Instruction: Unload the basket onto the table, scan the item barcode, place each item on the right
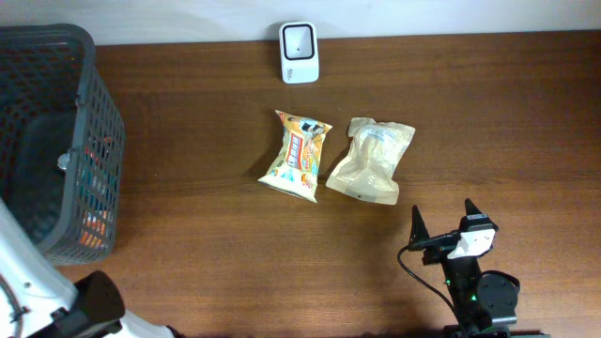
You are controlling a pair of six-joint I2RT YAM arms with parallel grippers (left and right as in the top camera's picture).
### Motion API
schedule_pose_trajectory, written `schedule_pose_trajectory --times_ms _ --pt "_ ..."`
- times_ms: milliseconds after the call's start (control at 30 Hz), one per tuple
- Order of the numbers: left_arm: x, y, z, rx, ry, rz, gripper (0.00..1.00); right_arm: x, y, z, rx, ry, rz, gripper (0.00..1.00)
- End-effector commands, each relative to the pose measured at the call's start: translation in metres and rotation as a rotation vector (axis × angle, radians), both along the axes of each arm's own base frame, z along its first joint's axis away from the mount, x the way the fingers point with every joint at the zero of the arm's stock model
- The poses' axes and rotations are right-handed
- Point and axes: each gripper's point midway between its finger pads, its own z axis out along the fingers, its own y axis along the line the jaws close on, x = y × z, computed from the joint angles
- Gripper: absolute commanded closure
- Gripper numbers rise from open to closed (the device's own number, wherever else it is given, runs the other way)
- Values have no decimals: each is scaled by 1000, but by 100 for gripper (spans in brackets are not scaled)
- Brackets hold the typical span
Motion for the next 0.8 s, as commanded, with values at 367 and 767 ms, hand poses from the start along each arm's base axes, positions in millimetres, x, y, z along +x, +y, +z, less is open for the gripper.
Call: schedule_pose_trajectory --times_ms 367,767 --pt "3 26 -176 -164 309 -446 24 0 -3 -3 3 3 -17 2" --pt "13 7 -202 -193 277 -632 20 0 -3 -3 3 3 -17 2"
